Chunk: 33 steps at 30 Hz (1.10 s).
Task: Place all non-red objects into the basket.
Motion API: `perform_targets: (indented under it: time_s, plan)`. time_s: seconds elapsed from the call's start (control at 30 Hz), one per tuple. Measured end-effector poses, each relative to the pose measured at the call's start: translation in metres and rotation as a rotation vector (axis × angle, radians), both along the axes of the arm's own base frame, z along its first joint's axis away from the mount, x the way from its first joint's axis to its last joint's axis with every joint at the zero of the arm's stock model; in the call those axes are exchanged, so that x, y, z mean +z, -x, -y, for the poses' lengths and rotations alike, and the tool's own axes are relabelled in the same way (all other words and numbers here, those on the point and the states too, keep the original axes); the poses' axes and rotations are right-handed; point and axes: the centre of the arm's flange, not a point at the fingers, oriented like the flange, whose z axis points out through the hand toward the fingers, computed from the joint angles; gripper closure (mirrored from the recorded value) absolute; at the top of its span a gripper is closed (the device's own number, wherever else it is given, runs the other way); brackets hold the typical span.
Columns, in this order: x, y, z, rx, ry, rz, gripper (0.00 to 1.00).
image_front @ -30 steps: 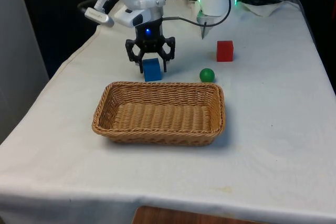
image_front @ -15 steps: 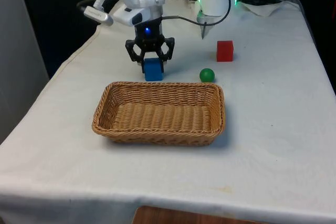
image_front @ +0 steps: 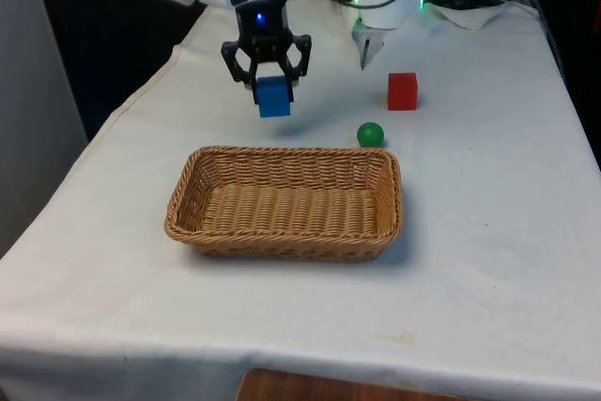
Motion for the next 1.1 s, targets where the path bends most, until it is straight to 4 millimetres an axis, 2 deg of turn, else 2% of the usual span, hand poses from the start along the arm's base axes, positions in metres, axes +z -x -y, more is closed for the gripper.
perform_targets:
  time_s: [0.67, 1.1]
  plan:
    - [0.049, -0.002, 0.002, 0.010, -0.023, 0.020, 0.98]
    - [0.074, -0.014, 0.002, 0.015, -0.016, -0.015, 0.98]
